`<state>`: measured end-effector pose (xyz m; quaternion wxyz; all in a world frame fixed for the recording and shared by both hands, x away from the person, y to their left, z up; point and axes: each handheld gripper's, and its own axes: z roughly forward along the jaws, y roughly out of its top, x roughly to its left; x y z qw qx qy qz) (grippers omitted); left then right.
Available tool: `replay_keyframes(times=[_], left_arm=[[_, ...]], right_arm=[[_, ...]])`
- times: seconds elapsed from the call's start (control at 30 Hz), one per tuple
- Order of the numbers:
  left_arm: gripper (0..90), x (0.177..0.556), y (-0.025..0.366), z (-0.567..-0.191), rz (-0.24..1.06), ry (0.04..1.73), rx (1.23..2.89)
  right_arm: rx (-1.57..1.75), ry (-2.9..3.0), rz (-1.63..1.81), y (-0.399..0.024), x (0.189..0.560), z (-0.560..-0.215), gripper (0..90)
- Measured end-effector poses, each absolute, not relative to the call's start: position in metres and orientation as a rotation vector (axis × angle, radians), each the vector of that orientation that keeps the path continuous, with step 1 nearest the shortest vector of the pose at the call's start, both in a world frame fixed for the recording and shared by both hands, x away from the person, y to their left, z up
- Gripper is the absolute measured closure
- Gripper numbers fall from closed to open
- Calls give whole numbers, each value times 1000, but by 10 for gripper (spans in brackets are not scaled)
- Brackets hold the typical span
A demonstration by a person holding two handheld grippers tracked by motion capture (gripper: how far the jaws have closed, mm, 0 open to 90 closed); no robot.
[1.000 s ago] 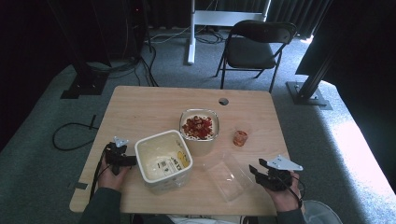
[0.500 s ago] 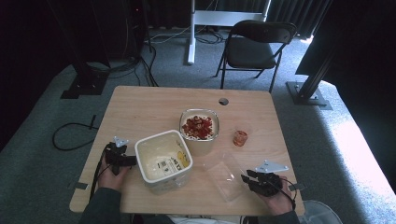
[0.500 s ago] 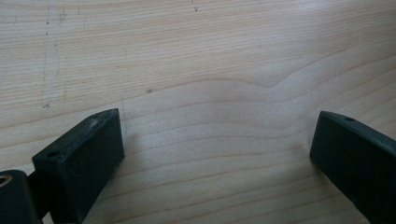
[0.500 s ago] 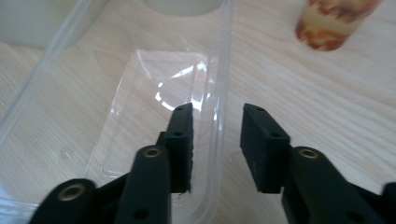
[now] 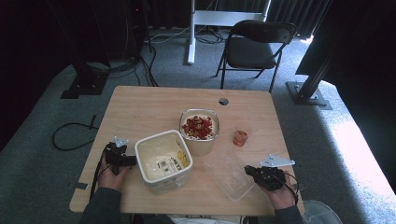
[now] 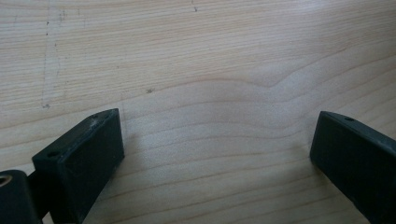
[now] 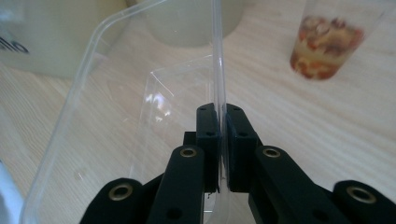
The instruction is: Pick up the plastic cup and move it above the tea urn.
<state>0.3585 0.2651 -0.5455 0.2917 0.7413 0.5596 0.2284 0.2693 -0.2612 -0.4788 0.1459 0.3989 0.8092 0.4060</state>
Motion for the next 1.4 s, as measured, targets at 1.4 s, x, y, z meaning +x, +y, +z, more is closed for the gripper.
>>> replay_keyframes(times=[1.4], left_arm=[[33, 358, 265, -545, 607, 1493, 1978]], right_arm=[[709, 2398, 1455, -183, 300, -363, 860]])
